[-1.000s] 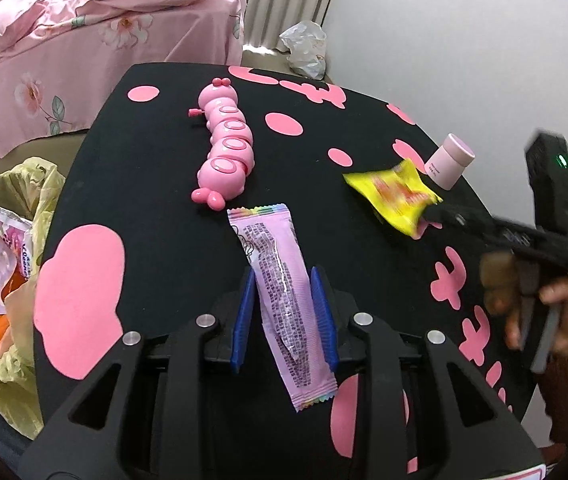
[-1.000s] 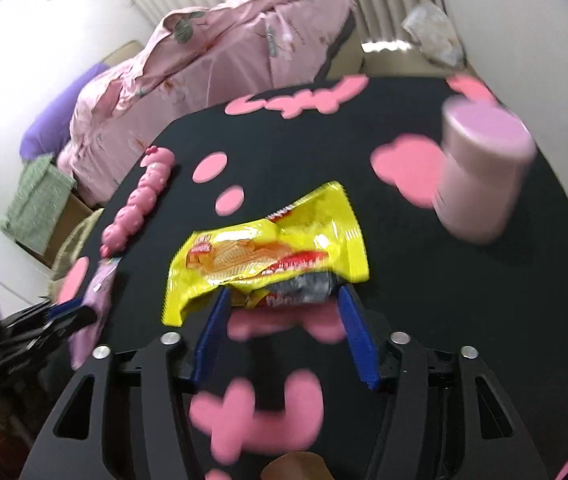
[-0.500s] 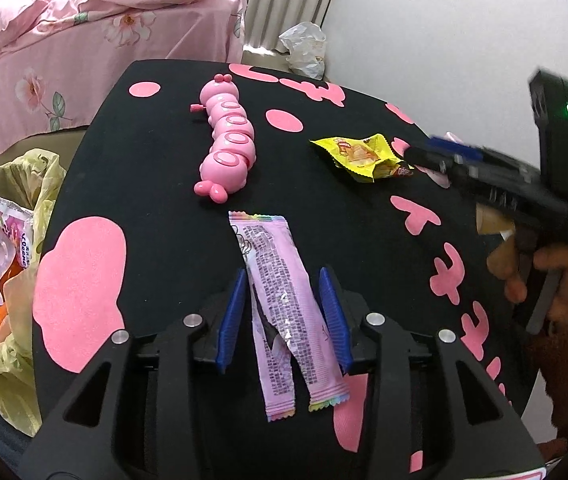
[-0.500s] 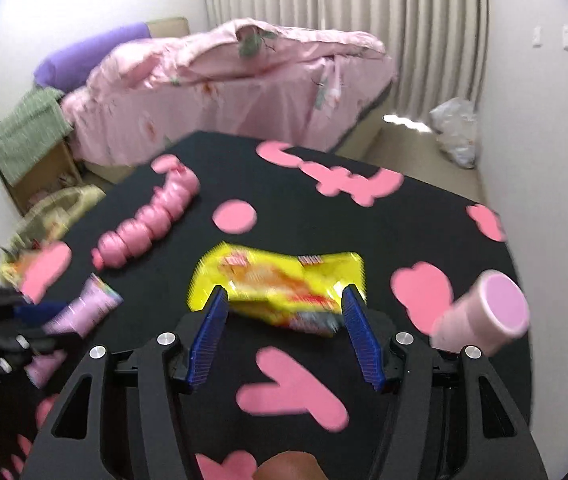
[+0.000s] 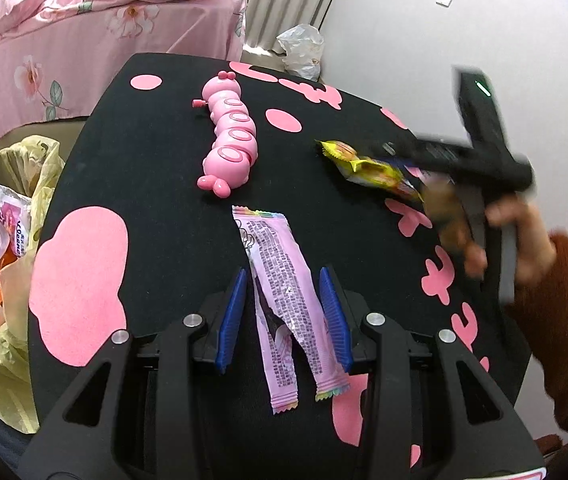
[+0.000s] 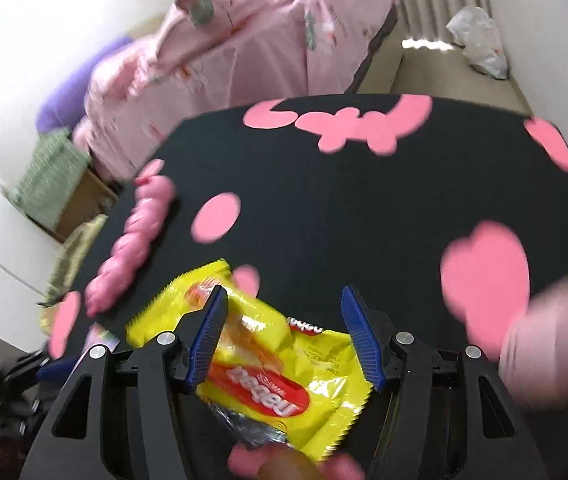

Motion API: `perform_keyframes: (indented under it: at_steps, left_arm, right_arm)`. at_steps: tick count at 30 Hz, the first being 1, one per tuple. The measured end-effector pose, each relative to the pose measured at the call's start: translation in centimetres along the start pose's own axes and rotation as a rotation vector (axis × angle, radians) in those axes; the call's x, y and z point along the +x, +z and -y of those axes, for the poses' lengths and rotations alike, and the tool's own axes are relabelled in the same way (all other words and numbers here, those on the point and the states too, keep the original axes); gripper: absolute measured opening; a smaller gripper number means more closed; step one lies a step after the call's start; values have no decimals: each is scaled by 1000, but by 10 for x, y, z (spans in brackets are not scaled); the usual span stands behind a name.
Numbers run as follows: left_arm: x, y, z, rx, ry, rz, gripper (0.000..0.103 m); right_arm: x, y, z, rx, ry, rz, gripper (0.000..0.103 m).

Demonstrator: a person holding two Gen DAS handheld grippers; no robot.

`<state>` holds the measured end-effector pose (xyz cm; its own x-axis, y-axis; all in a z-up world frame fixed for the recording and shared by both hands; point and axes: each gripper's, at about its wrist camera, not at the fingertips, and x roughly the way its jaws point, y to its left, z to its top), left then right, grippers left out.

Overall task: Collect trash
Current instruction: 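Grasp the pink candy wrapper with the left tool while the right tool grasps the yellow Nabati pack, then carry the pink wrapper and yellow Nabati pack to the bin and open both tools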

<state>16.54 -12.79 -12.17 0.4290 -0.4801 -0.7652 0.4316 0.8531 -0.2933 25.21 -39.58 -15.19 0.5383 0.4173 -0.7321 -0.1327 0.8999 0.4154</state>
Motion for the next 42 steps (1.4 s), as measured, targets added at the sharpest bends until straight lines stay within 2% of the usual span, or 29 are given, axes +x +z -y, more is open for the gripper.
perform_keyframes:
  at_steps: [2,4,10,12,14,17,21,23,27,28,29,30,31,32,36,42]
  left_arm:
    - [0,0,-1,-4,-4,0,37]
    - [0,0,0,-5,-2,1,37]
    - [-11,-1,-5,-11,29,6,37]
    - [-18,-1,-11,-18,38,12,37]
    - [-24,-3,-17,-25,49,16,37]
    - [-33,-6,-25,-44,54,28,39]
    - [-38,-8,-30,-50,43,34,40]
    - [-38,-8,-28,-36,35,28,40]
    - [-41,-10,-16,34,20,22,41]
    - [-43,-10,-13,49,17,26,42]
    - [-46,-11,-11,65,13,32,45]
    - [-49,-11,-9,81,10,38,46]
    - [-51,-12,-7,97,7,40,46]
    - [-51,-12,-5,115,7,37,46]
    - [-44,-11,0,171,29,5,46]
    - [-21,-6,-4,120,26,-59,46]
  right_arm:
    - [-14,-25,-5,0,15,10,57]
    - [-25,-47,-18,-57,24,6,57]
    - [-35,-84,-56,-348,-111,-32,57]
    - [-40,-83,-54,-315,-54,-64,57]
    - [-48,-85,-49,-259,9,-60,57]
    - [-52,-94,-44,-174,47,-90,57]
    - [-61,-109,-60,-234,-11,-42,57]
    - [-61,-110,-69,-263,-10,-15,57]
    - [-45,-113,-87,-334,-31,-41,56]
    - [-43,-115,-92,-363,-49,-29,47]
    - [-43,-117,-97,-388,-66,-20,35]
    - [-44,-118,-99,-391,-59,-18,30]
    - [-47,-118,-99,-376,-52,-10,22]
    - [-50,-118,-98,-364,-49,2,19]
    - [-68,-118,-94,-333,-69,69,15]
    - [-92,-120,-84,-291,-102,121,14]
